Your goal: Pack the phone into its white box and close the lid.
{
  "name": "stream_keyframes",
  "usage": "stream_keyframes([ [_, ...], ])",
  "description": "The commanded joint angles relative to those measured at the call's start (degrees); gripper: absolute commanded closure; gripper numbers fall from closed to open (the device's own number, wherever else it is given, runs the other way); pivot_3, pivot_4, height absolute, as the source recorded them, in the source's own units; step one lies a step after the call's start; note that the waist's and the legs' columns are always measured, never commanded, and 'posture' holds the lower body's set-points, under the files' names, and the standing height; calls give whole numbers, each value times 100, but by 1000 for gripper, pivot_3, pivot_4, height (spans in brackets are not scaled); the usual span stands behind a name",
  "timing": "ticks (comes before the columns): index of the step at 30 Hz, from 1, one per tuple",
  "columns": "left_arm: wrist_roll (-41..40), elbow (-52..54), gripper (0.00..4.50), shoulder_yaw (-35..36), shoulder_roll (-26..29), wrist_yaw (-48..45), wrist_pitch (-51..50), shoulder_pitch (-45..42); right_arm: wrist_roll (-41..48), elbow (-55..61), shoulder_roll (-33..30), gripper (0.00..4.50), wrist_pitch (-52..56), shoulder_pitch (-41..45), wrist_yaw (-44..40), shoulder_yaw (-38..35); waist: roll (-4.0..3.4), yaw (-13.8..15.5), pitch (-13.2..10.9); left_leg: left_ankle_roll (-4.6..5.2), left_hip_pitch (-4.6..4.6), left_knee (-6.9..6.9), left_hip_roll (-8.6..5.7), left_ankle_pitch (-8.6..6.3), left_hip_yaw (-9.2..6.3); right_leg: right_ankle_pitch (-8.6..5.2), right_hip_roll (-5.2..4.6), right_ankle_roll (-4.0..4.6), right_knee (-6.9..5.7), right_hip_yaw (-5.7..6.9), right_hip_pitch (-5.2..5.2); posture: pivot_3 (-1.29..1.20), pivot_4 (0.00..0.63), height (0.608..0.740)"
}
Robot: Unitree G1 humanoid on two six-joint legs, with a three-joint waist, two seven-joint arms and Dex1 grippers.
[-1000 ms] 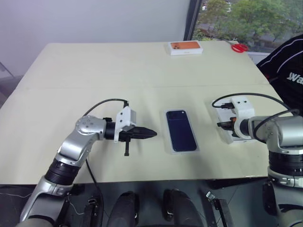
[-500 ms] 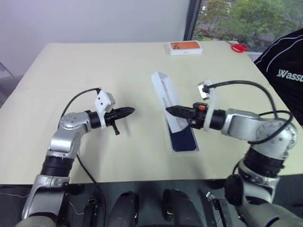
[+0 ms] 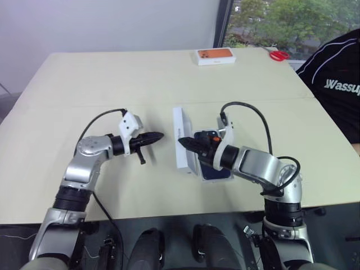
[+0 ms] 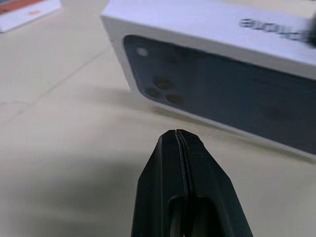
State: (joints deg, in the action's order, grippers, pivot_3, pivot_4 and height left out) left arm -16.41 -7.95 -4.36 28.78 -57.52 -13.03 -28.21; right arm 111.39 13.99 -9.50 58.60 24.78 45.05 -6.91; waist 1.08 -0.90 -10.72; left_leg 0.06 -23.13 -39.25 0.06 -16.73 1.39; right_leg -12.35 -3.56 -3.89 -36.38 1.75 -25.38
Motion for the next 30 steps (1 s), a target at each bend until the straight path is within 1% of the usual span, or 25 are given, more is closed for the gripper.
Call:
stream_keyframes([
  [1,52,182,4500,-190,-79,-100,91,-91,161,203,45,3637,-181,9,193,-79,0,5,0,0,0,0,0,0,0,0,0,0,0,0,0,0,150,740],
  [3,89,198,4500,-295,-156,-104,86,-92,161,226,28,2657,-210,30,202,-112,0,8,0,0,0,0,0,0,0,0,-1,0,0,-1,0,0,150,740],
  [4,111,190,4500,-335,-202,-91,77,-103,161,234,23,2067,-224,48,200,-131,0,8,0,0,0,0,0,0,1,0,-1,0,0,-1,0,0,150,740],
  [5,125,180,4500,-373,-246,-82,62,-113,161,240,16,1693,-236,67,196,-148,0,8,0,0,0,0,0,0,0,0,-1,0,0,-1,1,0,150,740],
  [6,134,173,4500,-396,-273,-78,51,-120,161,243,14,1188,-245,78,195,-158,0,9,0,0,0,0,0,0,0,0,-1,0,0,-1,0,0,150,740],
  [7,157,181,4500,-464,-321,-90,64,-116,161,251,-126,614,-196,128,113,-153,0,9,0,0,0,0,0,0,0,0,-1,0,0,-1,0,0,150,740],
  [8,179,185,4500,-507,-361,-92,83,-113,161,260,-238,206,-172,172,43,-162,0,10,0,0,-1,0,0,0,1,0,-1,0,1,-1,0,0,150,740],
  [11,190,138,4500,-542,-550,19,48,-197,161,215,-828,206,-55,368,-243,-219,-1,26,0,1,-1,0,-1,0,1,0,-2,0,2,-1,1,0,150,740],
  [15,255,158,4500,-683,-737,44,34,-279,161,37,-1950,206,73,569,-634,-192,0,27,0,2,-4,-1,-2,-1,0,0,-2,0,8,0,2,0,150,740],
  [18,264,197,4500,-786,-893,66,-25,-330,-1,-98,-2577,206,101,628,-922,-123,-1,30,0,6,-4,0,-1,-3,2,0,-1,0,9,0,2,0,150,740],
  [21,293,260,4500,-912,-1078,108,-65,-375,-606,-214,-3080,206,166,649,-1415,-130,-1,29,0,7,-4,0,-1,-3,3,0,-1,0,10,-1,2,0,150,740],
  [23,290,262,4500,-911,-1161,146,-98,-411,-975,-228,-3305,206,203,654,-1686,-100,-1,31,0,7,-5,-1,0,-3,3,0,1,0,10,-1,2,0,150,740],
  [27,82,300,4500,-636,-1202,311,-384,-532,-1907,-92,-3679,206,358,687,-2370,47,-1,26,0,7,-6,-1,0,-3,3,0,2,0,12,-1,1,0,150,740],
  [29,-63,299,4500,-427,-1152,456,-747,-611,-2416,62,-3824,206,415,689,-2714,158,0,26,0,8,-5,-1,2,-4,3,0,4,0,12,-1,1,0,150,740],
  [30,-166,229,4500,-214,-1081,639,-1133,-705,-2748,166,-3929,437,431,671,-2904,247,-1,30,0,8,-5,-1,2,-4,1,0,5,-1,12,-1,1,0,150,740],
])
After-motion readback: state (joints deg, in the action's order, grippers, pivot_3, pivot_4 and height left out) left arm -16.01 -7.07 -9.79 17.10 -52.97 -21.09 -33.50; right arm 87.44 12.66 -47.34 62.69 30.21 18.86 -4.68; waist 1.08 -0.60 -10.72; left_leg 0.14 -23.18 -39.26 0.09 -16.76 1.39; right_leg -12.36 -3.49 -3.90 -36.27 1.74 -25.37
